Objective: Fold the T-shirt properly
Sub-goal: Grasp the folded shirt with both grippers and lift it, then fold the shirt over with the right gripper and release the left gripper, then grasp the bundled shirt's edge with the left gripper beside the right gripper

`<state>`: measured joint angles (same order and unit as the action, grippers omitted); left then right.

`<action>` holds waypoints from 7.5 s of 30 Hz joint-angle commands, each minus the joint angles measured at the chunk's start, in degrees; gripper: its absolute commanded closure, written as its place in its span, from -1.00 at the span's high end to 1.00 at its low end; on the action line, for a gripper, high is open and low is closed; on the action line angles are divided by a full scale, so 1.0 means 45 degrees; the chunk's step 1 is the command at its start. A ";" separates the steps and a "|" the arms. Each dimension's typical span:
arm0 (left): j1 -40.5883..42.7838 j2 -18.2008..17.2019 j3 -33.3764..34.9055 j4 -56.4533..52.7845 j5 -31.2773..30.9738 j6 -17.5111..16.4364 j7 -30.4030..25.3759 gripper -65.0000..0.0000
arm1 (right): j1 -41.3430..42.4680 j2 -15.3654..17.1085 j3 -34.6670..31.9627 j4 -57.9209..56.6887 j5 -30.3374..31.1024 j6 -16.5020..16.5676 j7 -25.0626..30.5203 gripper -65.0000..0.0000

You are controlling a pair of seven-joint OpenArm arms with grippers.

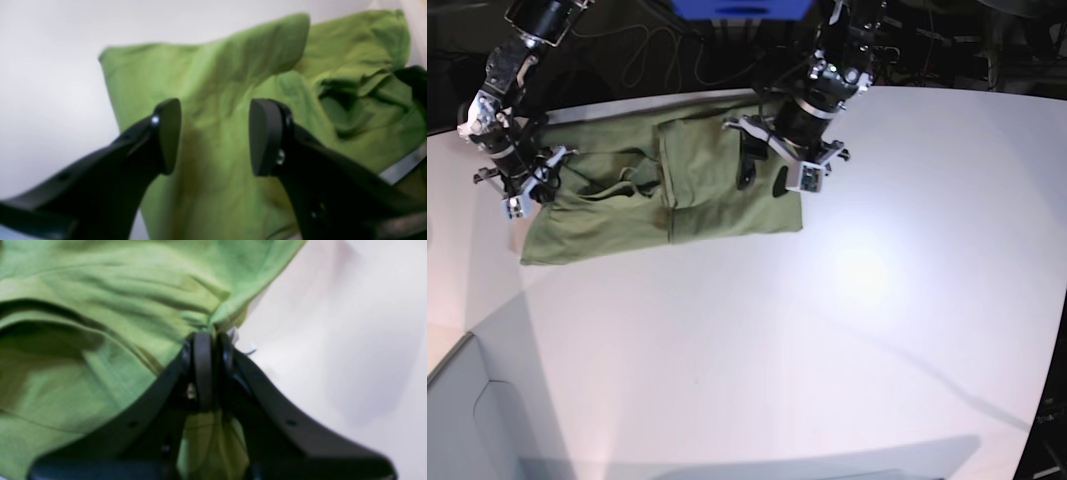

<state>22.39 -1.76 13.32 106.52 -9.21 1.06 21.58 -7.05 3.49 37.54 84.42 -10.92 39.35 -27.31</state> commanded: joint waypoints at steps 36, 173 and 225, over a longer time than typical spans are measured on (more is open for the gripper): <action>-0.1274 0.0186 -0.1778 -0.2601 -0.0111 -0.0128 -0.0332 -0.02 | -0.2155 -0.0511 -0.7649 0.7388 -0.0475 0.0144 -0.0388 -1.00; 0.1129 0.2198 -0.1427 -0.0120 -0.0111 -0.0109 -0.0411 0.34 | -0.2585 0.0056 -0.6789 0.7877 -0.0397 0.0144 -0.1228 0.29; 0.0562 0.1045 -0.1798 -0.1918 -0.2983 -0.0089 -0.0411 0.34 | -0.3073 0.0017 -0.6828 0.7818 -0.0397 0.0144 -0.1267 0.28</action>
<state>24.99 2.55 4.93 97.30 -22.11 1.04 19.62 -20.97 3.49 6.74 118.69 -13.34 39.46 -34.13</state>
